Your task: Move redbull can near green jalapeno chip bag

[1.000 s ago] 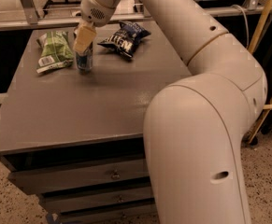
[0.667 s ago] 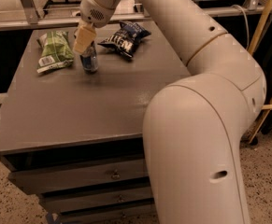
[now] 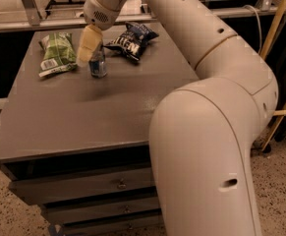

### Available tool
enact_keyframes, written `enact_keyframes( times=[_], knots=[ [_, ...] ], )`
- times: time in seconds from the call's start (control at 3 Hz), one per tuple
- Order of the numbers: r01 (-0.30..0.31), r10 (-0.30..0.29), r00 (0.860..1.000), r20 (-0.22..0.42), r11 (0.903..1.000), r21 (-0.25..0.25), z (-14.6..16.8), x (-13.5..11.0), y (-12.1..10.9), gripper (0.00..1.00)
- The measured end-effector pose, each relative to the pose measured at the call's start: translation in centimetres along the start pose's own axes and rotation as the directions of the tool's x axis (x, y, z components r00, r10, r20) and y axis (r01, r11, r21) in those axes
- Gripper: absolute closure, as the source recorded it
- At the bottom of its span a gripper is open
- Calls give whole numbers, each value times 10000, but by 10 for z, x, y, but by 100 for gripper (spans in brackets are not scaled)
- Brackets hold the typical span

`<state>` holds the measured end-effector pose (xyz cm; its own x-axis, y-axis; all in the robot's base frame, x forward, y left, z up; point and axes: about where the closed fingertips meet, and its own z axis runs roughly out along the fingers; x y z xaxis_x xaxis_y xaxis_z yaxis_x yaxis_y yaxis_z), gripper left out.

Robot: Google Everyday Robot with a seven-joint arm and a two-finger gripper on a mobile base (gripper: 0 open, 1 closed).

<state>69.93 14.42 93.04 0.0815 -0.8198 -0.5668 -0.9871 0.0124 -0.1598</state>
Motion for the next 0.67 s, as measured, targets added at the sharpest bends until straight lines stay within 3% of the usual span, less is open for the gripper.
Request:
enact_keyframes(
  times=[0.33, 0.67],
  knots=[
    [29, -33, 9994, 351, 9999, 139, -12, 7, 2, 0],
    [188, -241, 9958, 884, 9980, 603, -45, 26, 13, 0]
  ],
)
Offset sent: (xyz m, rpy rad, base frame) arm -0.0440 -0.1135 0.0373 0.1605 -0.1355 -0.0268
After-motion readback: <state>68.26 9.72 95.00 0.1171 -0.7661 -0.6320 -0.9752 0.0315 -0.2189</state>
